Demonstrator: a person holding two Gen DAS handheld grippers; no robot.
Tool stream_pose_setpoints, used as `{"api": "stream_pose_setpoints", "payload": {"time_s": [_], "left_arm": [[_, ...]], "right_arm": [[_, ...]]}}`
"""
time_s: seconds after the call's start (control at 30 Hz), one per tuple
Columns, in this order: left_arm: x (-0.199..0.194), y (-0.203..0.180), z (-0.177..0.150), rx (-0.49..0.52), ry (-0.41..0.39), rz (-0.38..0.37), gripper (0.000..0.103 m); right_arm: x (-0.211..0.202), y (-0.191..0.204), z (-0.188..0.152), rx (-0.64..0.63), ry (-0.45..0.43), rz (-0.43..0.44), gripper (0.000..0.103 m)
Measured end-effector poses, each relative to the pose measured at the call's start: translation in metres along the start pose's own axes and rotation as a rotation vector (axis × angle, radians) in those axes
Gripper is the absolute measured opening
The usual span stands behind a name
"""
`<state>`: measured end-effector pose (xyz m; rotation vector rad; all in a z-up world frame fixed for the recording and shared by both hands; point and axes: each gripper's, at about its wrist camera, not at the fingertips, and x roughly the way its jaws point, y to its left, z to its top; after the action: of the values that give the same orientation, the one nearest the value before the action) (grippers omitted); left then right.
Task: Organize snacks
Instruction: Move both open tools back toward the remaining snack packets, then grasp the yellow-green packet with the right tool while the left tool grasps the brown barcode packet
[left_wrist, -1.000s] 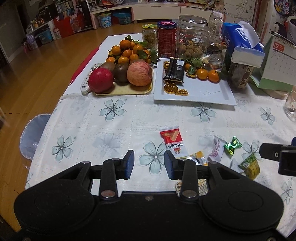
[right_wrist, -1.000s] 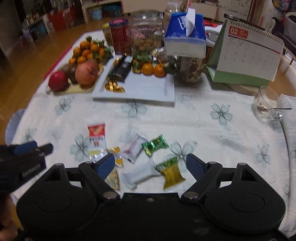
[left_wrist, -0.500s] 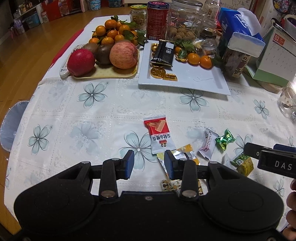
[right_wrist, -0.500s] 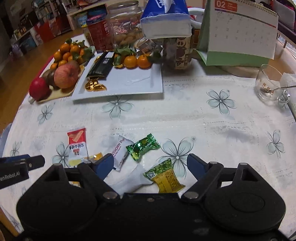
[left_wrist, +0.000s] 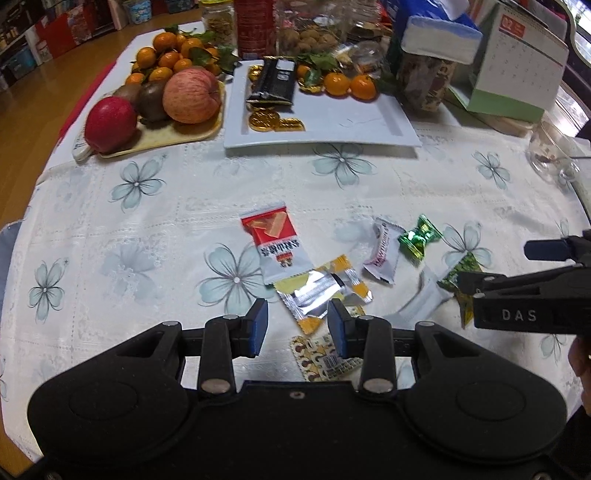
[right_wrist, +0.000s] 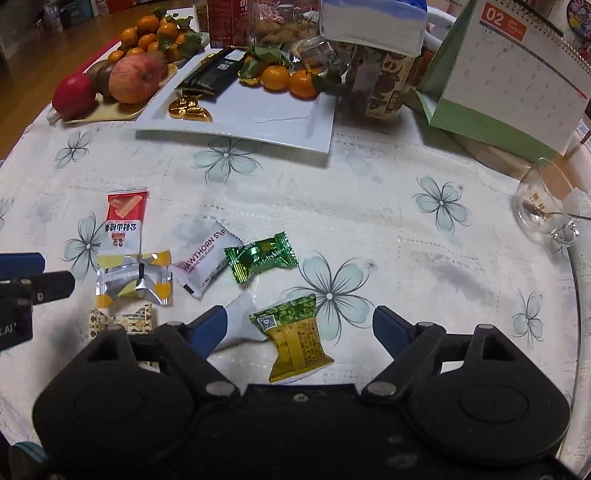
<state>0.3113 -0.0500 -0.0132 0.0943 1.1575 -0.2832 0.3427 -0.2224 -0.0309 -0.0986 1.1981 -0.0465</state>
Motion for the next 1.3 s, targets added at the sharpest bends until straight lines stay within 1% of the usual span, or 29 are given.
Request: {"api": "stream_pose_setpoints", "payload": {"time_s": [0.07, 0.2, 0.23, 0.3, 0.37, 0.43, 0.53, 0.57, 0.63, 0.67, 0.7, 0.83, 0.87, 0.97, 1.07, 1.17, 1.3], "left_arm": [[0.004, -0.004, -0.002, 0.012, 0.023, -0.029, 0.046], [0.015, -0.007, -0.004, 0.012, 0.08, -0.08, 0.046], [0.018, -0.007, -0.005, 0.004, 0.095, -0.085, 0.046], [0.023, -0.006, -0.007, -0.007, 0.119, -0.088, 0.045], [0.026, -0.007, -0.008, -0.004, 0.126, -0.086, 0.045], [0.03, -0.006, -0.009, -0.008, 0.131, -0.074, 0.045], [0.037, -0.003, -0.01, -0.026, 0.157, -0.083, 0.045], [0.039, -0.002, -0.01, -0.034, 0.164, -0.084, 0.045], [0.042, 0.0, -0.011, -0.046, 0.171, -0.076, 0.045], [0.043, 0.001, -0.011, -0.05, 0.173, -0.072, 0.045], [0.044, 0.002, -0.011, -0.054, 0.173, -0.073, 0.045], [0.044, 0.003, -0.011, -0.067, 0.177, -0.08, 0.046], [0.044, 0.002, -0.011, -0.067, 0.178, -0.08, 0.046], [0.044, 0.002, -0.011, -0.065, 0.174, -0.077, 0.046], [0.044, 0.001, -0.011, -0.064, 0.172, -0.076, 0.046], [0.044, 0.001, -0.011, -0.061, 0.169, -0.076, 0.046], [0.039, 0.001, -0.012, -0.051, 0.152, -0.064, 0.045]], "right_arm": [[0.008, -0.006, -0.002, 0.04, 0.033, 0.001, 0.089], [0.021, -0.017, -0.006, 0.09, 0.058, 0.003, 0.088], [0.024, -0.018, -0.007, 0.096, 0.061, 0.0, 0.088], [0.032, -0.023, -0.008, 0.126, 0.07, 0.002, 0.082], [0.039, -0.027, -0.007, 0.159, 0.082, 0.044, 0.082], [0.045, -0.027, -0.007, 0.186, 0.087, 0.049, 0.082], [0.058, -0.021, -0.008, 0.153, 0.109, -0.004, 0.083], [0.061, -0.02, -0.01, 0.144, 0.103, -0.022, 0.09], [0.063, -0.021, -0.013, 0.149, 0.08, -0.048, 0.096], [0.063, -0.023, -0.014, 0.156, 0.075, -0.053, 0.102], [0.064, -0.024, -0.016, 0.168, 0.075, -0.067, 0.103], [0.067, -0.036, -0.02, 0.275, 0.087, -0.043, 0.103], [0.066, -0.038, -0.023, 0.278, 0.07, -0.032, 0.103], [0.063, -0.035, -0.028, 0.25, 0.029, -0.045, 0.103], [0.064, -0.038, -0.025, 0.282, 0.06, -0.038, 0.103], [0.066, -0.04, -0.022, 0.278, 0.083, -0.03, 0.103], [0.066, -0.039, -0.022, 0.281, 0.08, -0.03, 0.103]]}}
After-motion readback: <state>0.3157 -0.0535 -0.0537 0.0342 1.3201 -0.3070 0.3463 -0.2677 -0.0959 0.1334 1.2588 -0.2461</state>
